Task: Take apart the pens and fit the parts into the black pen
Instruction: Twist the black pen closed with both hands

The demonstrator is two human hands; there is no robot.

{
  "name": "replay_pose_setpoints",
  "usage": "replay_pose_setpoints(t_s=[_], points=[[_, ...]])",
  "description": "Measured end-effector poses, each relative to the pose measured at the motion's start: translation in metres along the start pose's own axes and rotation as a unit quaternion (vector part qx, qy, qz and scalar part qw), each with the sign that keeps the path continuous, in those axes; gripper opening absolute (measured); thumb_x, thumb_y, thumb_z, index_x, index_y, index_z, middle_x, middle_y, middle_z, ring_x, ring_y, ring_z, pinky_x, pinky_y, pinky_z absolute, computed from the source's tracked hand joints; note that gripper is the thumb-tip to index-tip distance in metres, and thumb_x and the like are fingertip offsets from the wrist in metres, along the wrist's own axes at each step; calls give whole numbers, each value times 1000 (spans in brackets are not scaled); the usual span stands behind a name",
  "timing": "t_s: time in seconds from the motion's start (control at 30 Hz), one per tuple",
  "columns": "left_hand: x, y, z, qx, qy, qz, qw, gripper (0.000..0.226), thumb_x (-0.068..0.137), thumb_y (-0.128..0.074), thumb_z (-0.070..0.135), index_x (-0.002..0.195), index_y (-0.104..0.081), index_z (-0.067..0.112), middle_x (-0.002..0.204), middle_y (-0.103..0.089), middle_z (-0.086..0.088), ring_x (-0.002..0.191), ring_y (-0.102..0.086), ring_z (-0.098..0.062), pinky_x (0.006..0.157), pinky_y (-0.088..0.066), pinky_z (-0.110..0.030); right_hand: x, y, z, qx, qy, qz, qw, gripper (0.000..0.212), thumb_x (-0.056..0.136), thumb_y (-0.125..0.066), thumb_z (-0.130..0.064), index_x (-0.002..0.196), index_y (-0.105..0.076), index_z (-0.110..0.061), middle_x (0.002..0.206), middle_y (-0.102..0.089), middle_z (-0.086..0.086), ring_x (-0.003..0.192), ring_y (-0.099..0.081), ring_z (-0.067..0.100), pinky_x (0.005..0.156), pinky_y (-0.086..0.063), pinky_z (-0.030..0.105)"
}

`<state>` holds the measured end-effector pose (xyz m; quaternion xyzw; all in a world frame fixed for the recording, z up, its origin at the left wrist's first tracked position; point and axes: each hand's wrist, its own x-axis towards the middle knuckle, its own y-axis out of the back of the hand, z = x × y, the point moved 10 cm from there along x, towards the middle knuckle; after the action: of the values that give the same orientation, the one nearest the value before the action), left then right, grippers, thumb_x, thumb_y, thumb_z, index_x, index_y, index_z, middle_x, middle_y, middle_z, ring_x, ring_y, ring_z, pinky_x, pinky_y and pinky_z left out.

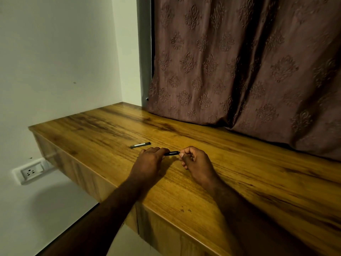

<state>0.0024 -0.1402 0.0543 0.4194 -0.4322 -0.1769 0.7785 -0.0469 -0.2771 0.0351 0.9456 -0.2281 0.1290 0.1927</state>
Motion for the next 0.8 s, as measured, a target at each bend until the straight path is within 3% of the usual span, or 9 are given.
replay_pose_setpoints(t_s=[0.07, 0.2, 0.37, 0.63, 0.8], points=[[0, 0, 0, 4, 0, 1, 1000, 39, 83, -46, 42, 116, -59, 25, 101, -68, 2, 92, -61, -20, 78, -49, -44, 0, 1, 1, 13, -10, 2, 1000, 11, 97, -54, -10, 93, -64, -14, 82, -69, 4, 68, -59, 9, 64, -51, 26], [-1, 4, 4, 2, 3, 3, 1000, 55, 81, -30, 52, 116, -61, 22, 104, -68, 0, 95, -61, -20, 81, -47, -41, 0, 6, 0, 41, -17, 18, 999, 12, 96, -54, -6, 94, -64, -11, 83, -69, 11, 66, -58, 9, 60, -50, 23], [-2, 5, 6, -7, 1, 0, 1000, 54, 82, -30, 50, 114, -62, 21, 100, -69, -1, 91, -61, -21, 79, -47, -41, -1, 4, -2, 34, -9, 12, 999, 10, 94, -57, -4, 94, -64, -11, 79, -67, 3, 66, -58, 8, 61, -50, 22], [-1, 4, 4, 6, -12, 12, 1000, 43, 81, -41, 42, 113, -62, 23, 96, -68, 1, 87, -62, -21, 75, -49, -40, -1, 3, -4, 13, 3, 13, 1000, 15, 94, -57, -5, 88, -64, -17, 75, -66, -3, 64, -58, 5, 61, -49, 21], [0, -1, -2, 35, -15, 7, 999, 40, 78, -61, 20, 118, -61, 25, 100, -68, 0, 90, -62, -23, 77, -48, -41, -1, 3, -5, -15, 12, 6, 1000, 17, 96, -54, -10, 85, -64, -17, 74, -66, -2, 63, -54, 5, 62, -46, 22]])
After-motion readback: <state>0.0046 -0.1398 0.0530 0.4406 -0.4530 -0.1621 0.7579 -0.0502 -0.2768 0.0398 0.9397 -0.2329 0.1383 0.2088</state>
